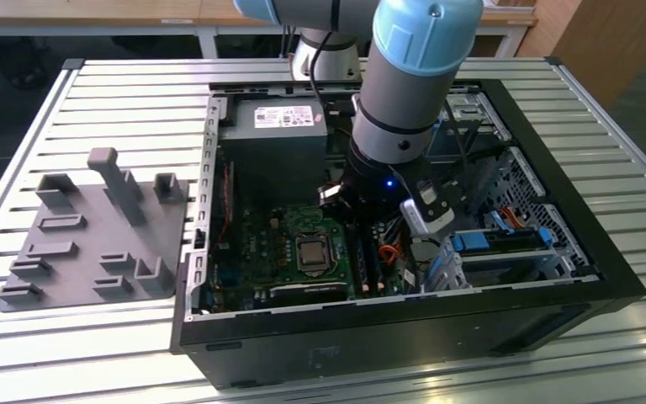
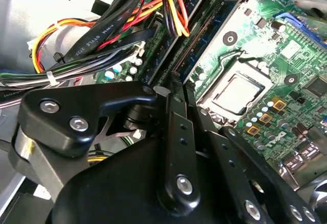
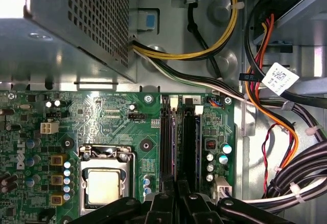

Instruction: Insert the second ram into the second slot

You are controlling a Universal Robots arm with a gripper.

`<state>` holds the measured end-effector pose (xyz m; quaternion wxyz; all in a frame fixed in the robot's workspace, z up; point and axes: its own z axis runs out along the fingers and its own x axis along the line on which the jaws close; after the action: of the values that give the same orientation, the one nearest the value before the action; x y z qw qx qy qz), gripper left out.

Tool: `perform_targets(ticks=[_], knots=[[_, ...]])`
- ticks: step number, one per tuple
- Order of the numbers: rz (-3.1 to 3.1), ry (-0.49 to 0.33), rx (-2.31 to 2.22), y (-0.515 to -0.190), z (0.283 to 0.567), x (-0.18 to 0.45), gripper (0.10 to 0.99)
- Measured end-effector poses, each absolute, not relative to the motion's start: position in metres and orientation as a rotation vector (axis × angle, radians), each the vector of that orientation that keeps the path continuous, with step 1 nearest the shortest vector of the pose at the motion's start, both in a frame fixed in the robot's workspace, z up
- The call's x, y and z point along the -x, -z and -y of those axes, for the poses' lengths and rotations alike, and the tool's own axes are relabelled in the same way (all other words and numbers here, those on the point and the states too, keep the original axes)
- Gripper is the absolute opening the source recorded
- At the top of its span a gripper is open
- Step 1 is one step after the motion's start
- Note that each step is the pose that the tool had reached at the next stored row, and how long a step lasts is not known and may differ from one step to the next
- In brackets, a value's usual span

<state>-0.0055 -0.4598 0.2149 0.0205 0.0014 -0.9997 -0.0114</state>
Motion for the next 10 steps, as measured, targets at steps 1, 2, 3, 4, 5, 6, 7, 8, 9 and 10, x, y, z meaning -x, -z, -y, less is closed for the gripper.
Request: perform_targets(ticks=[1, 2, 3, 4, 5, 6, 7, 8, 9, 10], knots=[[3.1, 0.035, -0.004, -0.2148, 0.4598, 0.0055, 0.137], [3.1, 0.035, -0.004, -0.2146, 0.4598, 0.0055, 0.137], [3.1, 0.036, -0.004, -0.2143, 0.4598, 0.0055, 0.137], [3.1, 0.036, -0.004, -0.2141, 0.4598, 0.0055, 0.137], [3.1, 0.035, -0.004, -0.2136, 0.4598, 0.0055, 0.137], [3.1, 0.035, -0.004, -0.2132, 0.4598, 0.0054, 0.137], [3.1, 0.035, -0.004, -0.213, 0.4598, 0.0055, 0.137], [3.1, 0.035, -0.004, -0.2128, 0.4598, 0.0055, 0.137], [3.1, 0.035, -0.004, -0.2128, 0.4598, 0.0055, 0.137], [3.1, 0.035, -0.004, -0.2127, 0.4599, 0.0055, 0.137]])
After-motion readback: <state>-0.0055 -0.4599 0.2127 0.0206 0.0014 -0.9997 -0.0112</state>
